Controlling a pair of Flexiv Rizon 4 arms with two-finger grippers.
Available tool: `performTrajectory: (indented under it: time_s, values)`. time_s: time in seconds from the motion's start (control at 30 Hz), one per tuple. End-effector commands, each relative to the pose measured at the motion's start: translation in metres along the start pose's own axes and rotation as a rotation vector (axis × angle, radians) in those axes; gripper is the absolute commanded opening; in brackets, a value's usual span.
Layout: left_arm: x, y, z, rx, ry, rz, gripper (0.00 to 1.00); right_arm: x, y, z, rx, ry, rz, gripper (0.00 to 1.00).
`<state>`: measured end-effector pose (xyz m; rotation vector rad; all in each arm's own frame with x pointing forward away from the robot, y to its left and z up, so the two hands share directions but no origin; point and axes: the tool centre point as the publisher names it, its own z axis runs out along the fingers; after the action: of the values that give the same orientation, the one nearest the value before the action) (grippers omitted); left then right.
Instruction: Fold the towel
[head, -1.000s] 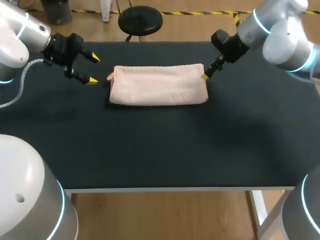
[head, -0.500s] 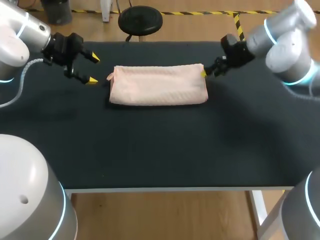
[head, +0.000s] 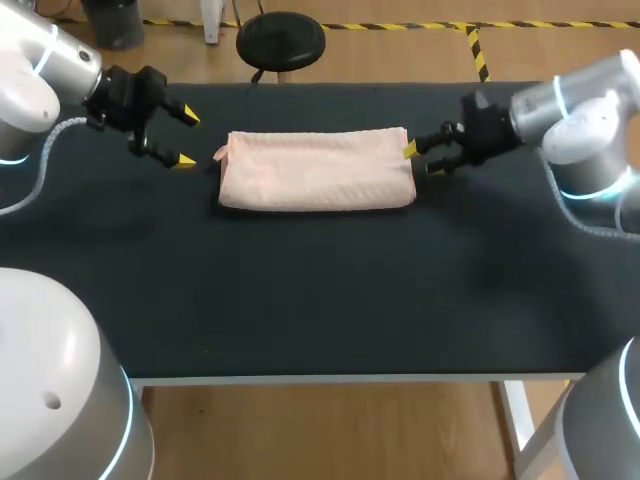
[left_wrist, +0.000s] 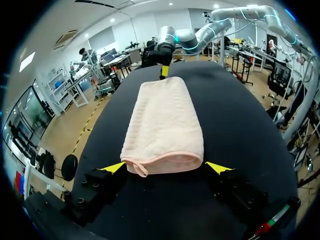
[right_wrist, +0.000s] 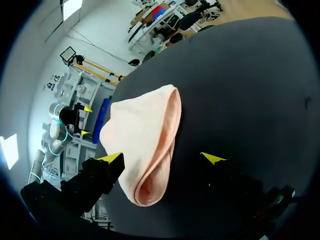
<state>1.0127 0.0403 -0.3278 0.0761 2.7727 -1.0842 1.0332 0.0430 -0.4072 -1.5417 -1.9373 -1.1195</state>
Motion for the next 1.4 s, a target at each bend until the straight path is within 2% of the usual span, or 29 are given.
performTrajectory:
  time_s: [0.03,0.5,1.2,1.33,1.37,1.4]
  values:
    - [0.001,0.001,0.000,0.003,-0.002,0.002,1.00,0.000,0.011,0.006,0.046,0.010,-0.009,1.00]
    - [0.001,0.001,0.000,0.003,-0.002,0.002,1.00,-0.001,0.009,0.025,0.091,0.092,0.058,1.00]
    - [0.001,0.001,0.000,0.003,-0.002,0.002,1.00,0.029,0.001,0.056,0.145,0.175,0.034,1.00]
    - [0.001,0.001,0.000,0.003,-0.002,0.002,1.00,0.028,0.001,0.055,0.137,0.158,0.041,1.00]
    - [0.001,0.001,0.000,0.003,-0.002,0.002,1.00,0.028,0.001,0.054,0.133,0.152,0.042,0.63]
    - [0.001,0.001,0.000,0.003,-0.002,0.002,1.00,0.028,0.001,0.052,0.125,0.147,0.047,0.01]
